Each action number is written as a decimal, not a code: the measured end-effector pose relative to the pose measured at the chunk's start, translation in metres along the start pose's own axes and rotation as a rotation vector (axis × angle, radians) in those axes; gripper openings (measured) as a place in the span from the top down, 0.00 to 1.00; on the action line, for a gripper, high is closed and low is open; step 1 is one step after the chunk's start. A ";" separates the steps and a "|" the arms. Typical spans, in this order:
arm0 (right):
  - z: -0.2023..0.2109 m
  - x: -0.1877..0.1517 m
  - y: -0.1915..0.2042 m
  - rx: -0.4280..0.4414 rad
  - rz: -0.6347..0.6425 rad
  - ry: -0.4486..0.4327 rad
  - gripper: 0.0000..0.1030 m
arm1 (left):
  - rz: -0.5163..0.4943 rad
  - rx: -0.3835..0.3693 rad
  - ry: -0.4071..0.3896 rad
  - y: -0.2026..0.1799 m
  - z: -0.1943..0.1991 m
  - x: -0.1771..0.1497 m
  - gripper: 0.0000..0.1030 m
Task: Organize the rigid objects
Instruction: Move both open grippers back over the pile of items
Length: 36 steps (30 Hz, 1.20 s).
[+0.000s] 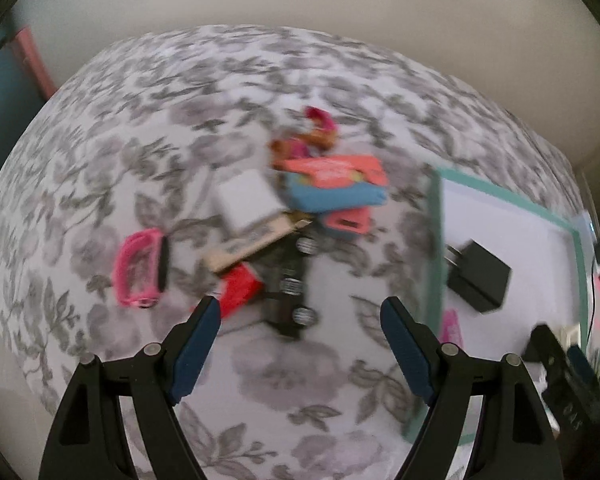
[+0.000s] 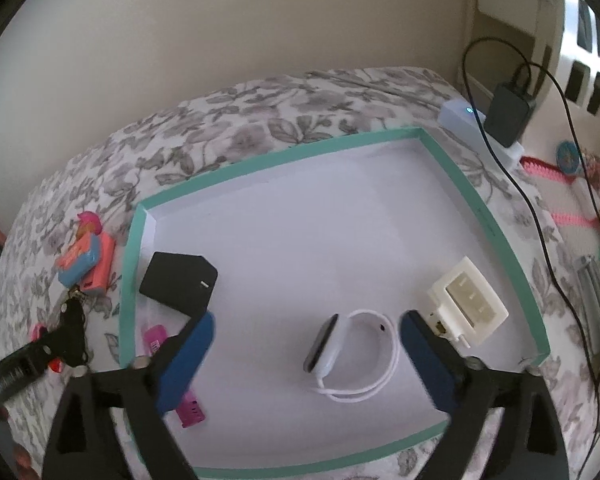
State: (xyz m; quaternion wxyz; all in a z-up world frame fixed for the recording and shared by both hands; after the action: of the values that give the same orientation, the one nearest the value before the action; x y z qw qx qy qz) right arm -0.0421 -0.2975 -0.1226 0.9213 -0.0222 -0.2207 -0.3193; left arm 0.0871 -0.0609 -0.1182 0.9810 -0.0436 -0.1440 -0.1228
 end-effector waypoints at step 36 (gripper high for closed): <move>0.012 -0.040 0.206 0.234 0.477 0.005 0.01 | 0.393 0.032 -0.023 0.180 0.000 0.021 0.01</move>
State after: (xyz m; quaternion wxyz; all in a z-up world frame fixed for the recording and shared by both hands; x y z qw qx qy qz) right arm 0.0486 -0.1083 -0.1080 0.9674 0.0338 -0.2424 -0.0655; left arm 0.1518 0.1080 -0.1212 0.9849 -0.0565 -0.1459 0.0740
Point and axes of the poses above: each gripper's, at about its wrist camera, not at the fingertips, and z roughly against the way its jaws point, y to its left, x to its top, the point moved 9 cm from there along -z, roughly the way its jaws point, and after that the axes turned 4 degrees about y, right-handed, at the moved point
